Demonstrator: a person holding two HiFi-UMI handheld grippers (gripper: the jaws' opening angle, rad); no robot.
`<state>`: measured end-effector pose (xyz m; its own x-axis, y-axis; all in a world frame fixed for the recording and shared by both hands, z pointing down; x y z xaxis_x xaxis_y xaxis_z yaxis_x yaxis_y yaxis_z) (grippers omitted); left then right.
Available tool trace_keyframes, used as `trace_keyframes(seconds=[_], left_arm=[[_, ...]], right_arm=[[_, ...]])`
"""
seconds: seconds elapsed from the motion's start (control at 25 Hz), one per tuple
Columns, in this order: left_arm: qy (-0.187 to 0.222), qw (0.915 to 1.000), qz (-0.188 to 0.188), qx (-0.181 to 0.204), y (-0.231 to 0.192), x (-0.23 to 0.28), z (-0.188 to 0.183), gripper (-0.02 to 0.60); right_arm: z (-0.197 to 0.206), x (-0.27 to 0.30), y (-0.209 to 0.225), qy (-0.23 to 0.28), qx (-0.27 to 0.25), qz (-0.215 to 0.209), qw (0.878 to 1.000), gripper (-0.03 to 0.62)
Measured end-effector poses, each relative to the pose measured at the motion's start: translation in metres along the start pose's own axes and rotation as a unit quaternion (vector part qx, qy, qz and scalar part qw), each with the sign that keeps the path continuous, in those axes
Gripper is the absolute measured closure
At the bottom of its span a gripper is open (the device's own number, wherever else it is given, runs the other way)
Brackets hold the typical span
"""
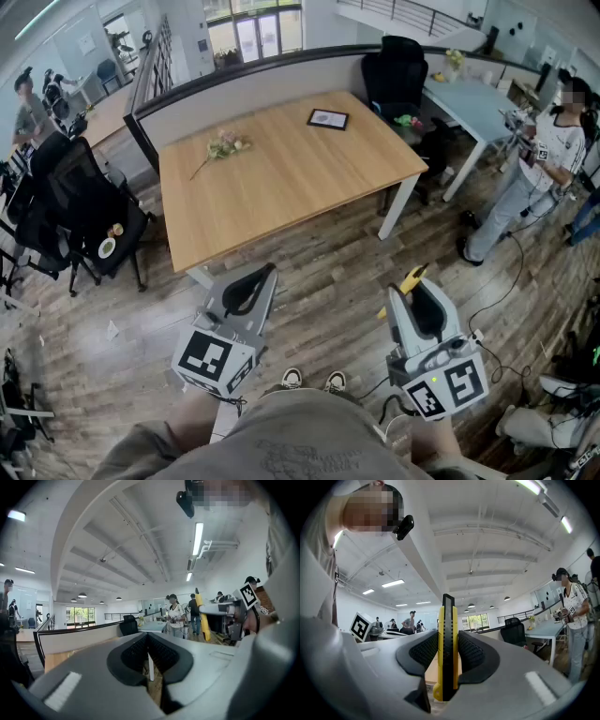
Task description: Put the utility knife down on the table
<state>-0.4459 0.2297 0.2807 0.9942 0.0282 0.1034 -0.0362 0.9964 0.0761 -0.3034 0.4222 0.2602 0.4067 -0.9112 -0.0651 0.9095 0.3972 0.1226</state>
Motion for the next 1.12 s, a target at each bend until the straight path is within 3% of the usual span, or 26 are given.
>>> trace_keyframes(seconds=[0.48, 0.88, 1.12], left_arm=[[-0.003, 1.0, 0.0, -0.006, 0.032, 0.035, -0.002, 0.58], [-0.018, 0.9997, -0.014, -0.012, 0.073, 0.074, 0.01, 0.58], [-0.017, 0.9997, -0.015, 0.008, 0.077, 0.095, 0.005, 0.58]], right_arm=[[0.006, -0.008, 0.045, -0.02, -0.014, -0.002, 1.0, 0.456], [0.014, -0.026, 0.102, -0.028, 0.007, -0.004, 1.0, 0.454], [0.015, -0.025, 0.126, -0.031, 0.035, -0.003, 0.999, 0.456]])
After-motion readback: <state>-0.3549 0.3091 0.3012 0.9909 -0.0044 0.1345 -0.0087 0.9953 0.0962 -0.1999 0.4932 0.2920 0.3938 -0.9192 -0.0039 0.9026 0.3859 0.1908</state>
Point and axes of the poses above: the fingertips, and each gripper's own axes: x forward along the fingers, y to its right, z out of its underside, the point moved 5 cm from there along -x, backward along the fingers, and after that the axes turned 11 degrees about z, right-handed, at the moved point
